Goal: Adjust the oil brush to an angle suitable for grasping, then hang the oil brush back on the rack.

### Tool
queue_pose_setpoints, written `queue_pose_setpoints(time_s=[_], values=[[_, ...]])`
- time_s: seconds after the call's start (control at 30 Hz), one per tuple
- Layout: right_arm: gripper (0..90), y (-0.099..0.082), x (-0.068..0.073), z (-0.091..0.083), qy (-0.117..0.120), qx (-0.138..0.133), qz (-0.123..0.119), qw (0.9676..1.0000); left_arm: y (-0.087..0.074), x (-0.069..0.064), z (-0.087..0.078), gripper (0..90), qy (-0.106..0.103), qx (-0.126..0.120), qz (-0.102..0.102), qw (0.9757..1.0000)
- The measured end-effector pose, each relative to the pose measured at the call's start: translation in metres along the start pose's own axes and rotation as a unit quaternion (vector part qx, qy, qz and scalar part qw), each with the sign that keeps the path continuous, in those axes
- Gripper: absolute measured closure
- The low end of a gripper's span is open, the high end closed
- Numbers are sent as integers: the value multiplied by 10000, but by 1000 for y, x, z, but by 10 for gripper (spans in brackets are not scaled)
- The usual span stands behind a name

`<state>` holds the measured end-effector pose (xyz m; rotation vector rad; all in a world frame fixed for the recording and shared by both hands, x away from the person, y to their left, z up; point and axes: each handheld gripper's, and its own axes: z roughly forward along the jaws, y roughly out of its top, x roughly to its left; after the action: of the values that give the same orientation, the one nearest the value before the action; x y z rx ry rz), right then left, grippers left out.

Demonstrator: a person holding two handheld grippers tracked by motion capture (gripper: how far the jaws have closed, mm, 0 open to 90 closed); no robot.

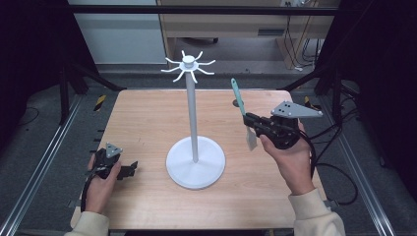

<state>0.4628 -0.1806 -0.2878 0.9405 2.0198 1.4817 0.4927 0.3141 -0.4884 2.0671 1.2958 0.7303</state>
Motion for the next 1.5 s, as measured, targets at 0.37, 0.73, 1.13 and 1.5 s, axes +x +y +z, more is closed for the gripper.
queue_pose_setpoints(time_s=[0.37, 0.73, 1.13, 1.5], values=[[827, 6, 9, 0, 131, -108, -45, 9998, 0, 0, 0, 34, -3, -2, 7, 10000], [826, 10, 14, -1, 201, -199, -60, 9996, 0, 0, 0, 34, -1, 2, 6, 10000], [826, 16, 20, -5, 325, -343, -93, 9988, 0, 0, 0, 34, -4, 6, 14, 10000], [826, 25, 27, -11, 516, -574, -159, 9969, 0, 0, 0, 34, -9, 16, 31, 10000]])
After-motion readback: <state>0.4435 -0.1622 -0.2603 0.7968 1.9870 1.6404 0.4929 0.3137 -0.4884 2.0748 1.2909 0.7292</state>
